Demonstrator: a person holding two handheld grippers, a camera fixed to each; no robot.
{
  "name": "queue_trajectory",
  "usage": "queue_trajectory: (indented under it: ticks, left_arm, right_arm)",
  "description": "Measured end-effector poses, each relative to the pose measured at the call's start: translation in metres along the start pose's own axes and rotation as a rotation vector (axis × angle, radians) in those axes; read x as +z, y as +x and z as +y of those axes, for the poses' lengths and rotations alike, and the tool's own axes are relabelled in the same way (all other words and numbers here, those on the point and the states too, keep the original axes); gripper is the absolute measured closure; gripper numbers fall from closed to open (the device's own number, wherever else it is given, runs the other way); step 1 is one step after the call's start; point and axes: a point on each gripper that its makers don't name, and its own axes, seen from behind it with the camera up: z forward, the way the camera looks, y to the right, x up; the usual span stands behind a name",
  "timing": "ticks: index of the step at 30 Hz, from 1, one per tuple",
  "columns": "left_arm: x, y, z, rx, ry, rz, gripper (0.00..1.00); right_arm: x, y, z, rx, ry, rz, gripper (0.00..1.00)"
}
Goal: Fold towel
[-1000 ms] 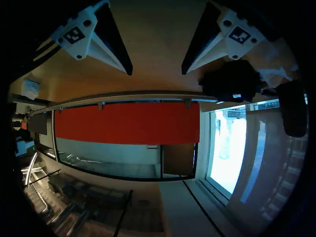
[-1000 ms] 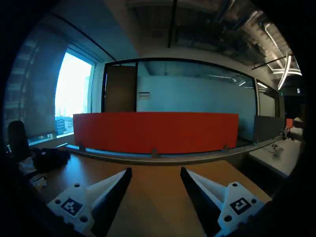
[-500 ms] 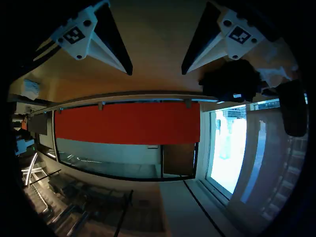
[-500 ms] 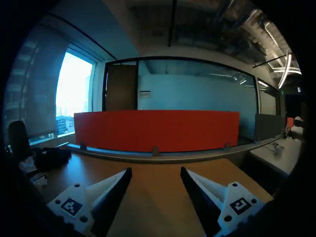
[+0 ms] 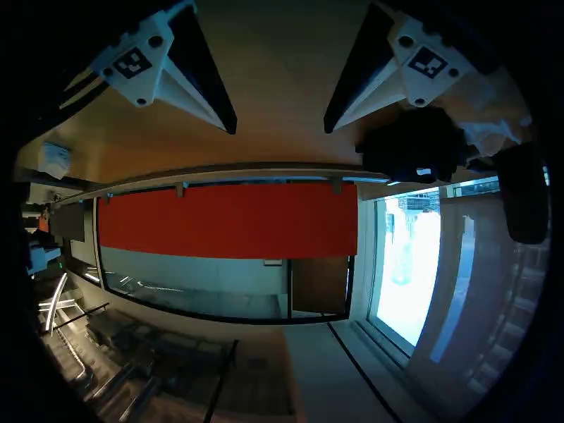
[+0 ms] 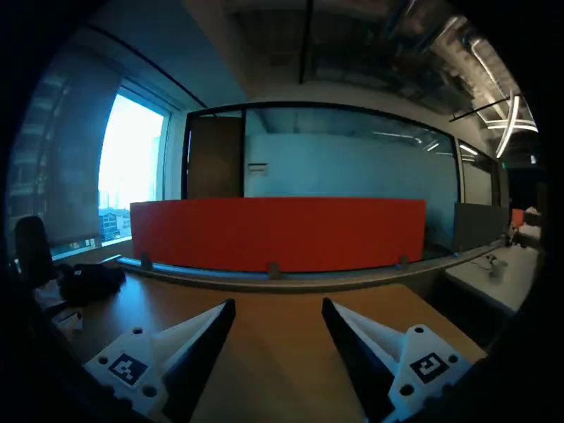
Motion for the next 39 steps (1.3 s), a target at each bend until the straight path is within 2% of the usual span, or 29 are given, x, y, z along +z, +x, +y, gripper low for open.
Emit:
queue_trajectory:
  ticks: [9,18,24,33,39]
  left_arm:
    - [0.0,0.0,0.001,0.0,0.0,0.0,0.08]
    - [0.0,0.0,0.001,0.001,0.0,0.0,0.08]
    - [-0.001,0.0,0.001,0.0,0.0,0.0,0.08]
    - [0.0,0.0,0.001,0.0,0.0,0.0,0.08]
    - [0.0,0.0,0.002,0.0,0.0,0.0,0.08]
  right_arm:
    - [-0.001,0.01,0.026,-0.019,-0.035,0.059,0.05]
    - [-0.006,0.0,0.047,0.027,-0.059,0.113,0.05]
    - [-0.008,-0.021,0.051,0.057,-0.067,0.134,0.01]
    - [-0.005,-0.064,0.054,0.043,-0.078,0.123,0.01]
    - [-0.003,-0.086,0.046,0.039,-0.047,0.122,0.01]
